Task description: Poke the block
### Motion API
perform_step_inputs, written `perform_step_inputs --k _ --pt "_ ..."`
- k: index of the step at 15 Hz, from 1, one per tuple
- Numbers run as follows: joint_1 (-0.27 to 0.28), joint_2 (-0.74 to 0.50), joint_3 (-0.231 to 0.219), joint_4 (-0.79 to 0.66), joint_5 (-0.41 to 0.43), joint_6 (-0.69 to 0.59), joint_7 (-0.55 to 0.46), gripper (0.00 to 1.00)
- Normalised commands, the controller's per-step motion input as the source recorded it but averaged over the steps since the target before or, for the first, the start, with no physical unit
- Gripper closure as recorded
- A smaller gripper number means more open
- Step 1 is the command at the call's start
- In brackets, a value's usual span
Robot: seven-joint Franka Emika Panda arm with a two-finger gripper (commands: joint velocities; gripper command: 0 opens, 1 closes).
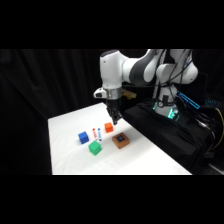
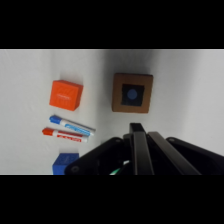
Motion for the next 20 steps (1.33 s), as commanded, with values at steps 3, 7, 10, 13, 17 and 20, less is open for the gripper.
perform_step_inputs --k 3,7,10,13,17,20 --pt "0.035 0.06 0.033 -0.16 0.026 0.35 0.02 1.0" --pt "0.021 0.11 0.029 -0.13 0.062 0.34 -0.02 1.0" --pt "0.011 0.16 0.033 -0.08 0.07 0.32 -0.04 1.0" --pt "0.013 0.21 0.044 -0.03 0.06 0.32 -0.04 1.0" --pt "-0.005 0.23 0.05 0.03 0.058 0.29 -0.05 1.0" --pt "-0.011 0.1 0.047 0.02 0.038 0.16 -0.05 1.0"
